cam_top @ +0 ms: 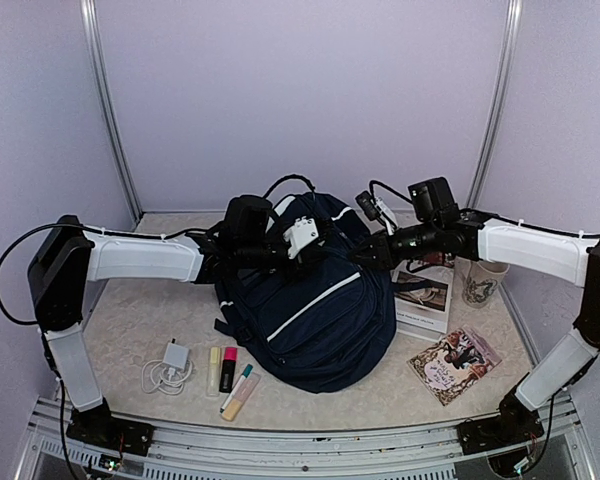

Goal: Pack the student bag
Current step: Pass from the left arm to the right

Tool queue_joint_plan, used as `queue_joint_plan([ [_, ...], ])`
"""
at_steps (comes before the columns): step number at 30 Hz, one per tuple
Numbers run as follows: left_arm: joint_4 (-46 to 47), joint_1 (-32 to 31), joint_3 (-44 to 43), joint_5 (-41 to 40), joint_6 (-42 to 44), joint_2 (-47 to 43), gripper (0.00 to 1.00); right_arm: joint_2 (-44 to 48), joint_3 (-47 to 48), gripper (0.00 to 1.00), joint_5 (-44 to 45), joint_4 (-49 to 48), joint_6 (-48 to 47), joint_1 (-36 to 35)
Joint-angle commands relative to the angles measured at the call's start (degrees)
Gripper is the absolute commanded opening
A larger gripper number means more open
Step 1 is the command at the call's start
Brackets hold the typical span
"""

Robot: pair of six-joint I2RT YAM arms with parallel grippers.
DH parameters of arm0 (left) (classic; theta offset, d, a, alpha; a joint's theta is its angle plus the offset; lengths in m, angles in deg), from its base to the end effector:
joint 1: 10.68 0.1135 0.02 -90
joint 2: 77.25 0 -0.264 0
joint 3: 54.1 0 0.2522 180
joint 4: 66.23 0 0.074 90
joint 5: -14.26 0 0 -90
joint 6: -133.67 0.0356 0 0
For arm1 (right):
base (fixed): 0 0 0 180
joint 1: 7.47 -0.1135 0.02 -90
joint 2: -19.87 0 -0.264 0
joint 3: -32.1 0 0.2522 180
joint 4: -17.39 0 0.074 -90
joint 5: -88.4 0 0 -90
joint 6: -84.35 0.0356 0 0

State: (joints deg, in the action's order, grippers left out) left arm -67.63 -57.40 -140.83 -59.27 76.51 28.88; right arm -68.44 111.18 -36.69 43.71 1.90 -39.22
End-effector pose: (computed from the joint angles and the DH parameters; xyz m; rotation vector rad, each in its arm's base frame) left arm 0.2890 -0.3217 0.2449 1.3855 1.3624 -0.4389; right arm 0.2827 0.1990 0.2770 -0.8213 2.1023 1.0487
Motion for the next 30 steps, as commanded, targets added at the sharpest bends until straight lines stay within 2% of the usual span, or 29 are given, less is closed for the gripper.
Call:
queue_joint_plan([
  [1,11.9,0.1,-0.9,2.8,-0.1,-6.0,0.00,0.3,1.4,0.00,-0.5,2.8,-4.3,-0.6],
  [4,11.7,1.3,0.2,3.7,0.2,-7.1,0.00,4.2,-0.8,0.01,-1.2,5.4,-9.5,-0.5],
  [6,11.6,1.8,0.6,3.6,0.3,-7.6,0.00,5.6,-2.4,0.06,-1.3,7.0,-11.6,-0.4],
  [11,12.5,2.3,1.0,3.9,0.7,-8.7,0.00,5.5,-4.0,0.07,4.8,10.9,-11.9,-0.4],
  [22,10.0,2.2,1.5,6.2,3.9,-10.4,0.00,17.5,-7.3,0.13,4.0,13.1,-14.5,-0.4],
  [24,9.1,2.3,2.0,8.9,5.4,-11.1,0.00,18.7,-6.7,0.13,2.3,12.4,-14.9,-0.4],
  [30,7.7,5.9,2.4,21.9,4.8,-13.6,0.00,18.9,-3.0,0.16,-11.8,8.0,-14.6,-0.4],
])
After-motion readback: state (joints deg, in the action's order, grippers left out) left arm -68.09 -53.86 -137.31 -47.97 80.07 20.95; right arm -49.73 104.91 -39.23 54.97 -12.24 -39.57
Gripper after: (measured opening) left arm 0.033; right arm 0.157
